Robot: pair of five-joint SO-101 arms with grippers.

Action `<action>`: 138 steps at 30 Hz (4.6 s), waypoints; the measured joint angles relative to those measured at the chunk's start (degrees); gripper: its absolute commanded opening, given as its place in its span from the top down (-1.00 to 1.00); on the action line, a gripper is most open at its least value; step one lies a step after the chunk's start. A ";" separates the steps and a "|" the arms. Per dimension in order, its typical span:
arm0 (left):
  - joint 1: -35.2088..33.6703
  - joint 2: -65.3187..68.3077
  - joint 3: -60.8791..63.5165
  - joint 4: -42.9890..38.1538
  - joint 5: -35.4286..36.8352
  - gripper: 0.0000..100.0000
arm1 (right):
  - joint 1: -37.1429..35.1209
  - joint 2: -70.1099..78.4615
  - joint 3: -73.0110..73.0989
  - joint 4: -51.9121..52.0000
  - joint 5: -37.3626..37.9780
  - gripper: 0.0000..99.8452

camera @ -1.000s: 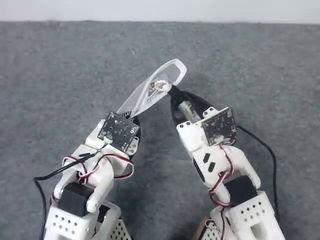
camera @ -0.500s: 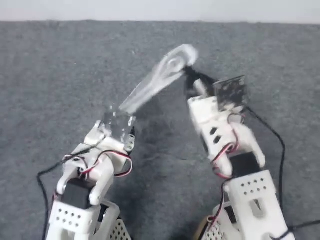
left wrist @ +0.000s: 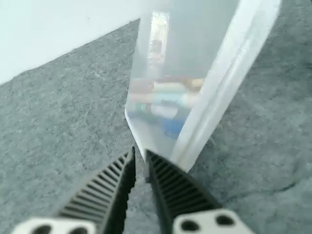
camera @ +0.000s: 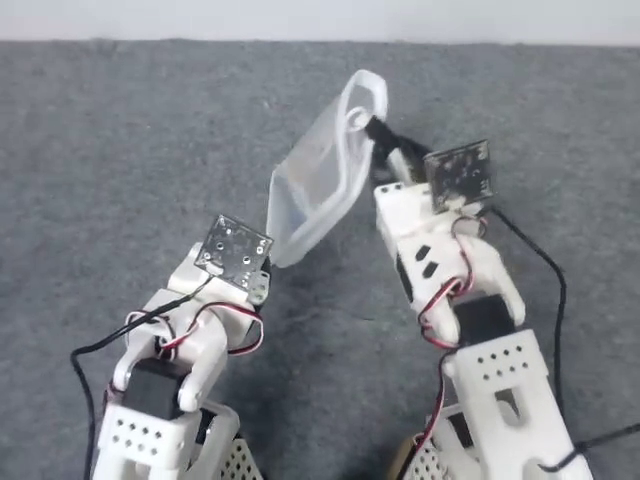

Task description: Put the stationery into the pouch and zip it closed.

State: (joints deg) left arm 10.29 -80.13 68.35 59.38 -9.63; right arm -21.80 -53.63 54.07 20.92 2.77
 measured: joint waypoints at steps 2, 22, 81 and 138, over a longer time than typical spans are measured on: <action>0.00 0.00 -1.23 1.14 2.46 0.57 | -2.11 -1.76 -0.18 1.58 0.88 0.99; 5.54 -21.45 1.93 -1.85 8.00 0.48 | -9.93 -4.92 -0.62 3.96 1.58 0.99; -2.29 -9.23 5.80 -20.13 5.63 0.49 | -13.45 -11.60 -0.44 13.98 3.96 0.99; 4.57 3.78 -9.85 -2.90 -9.85 0.98 | -11.52 -12.31 0.97 14.07 2.37 0.99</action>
State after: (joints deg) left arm 14.86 -76.35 58.51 56.48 -19.47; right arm -33.32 -65.93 55.03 34.99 5.14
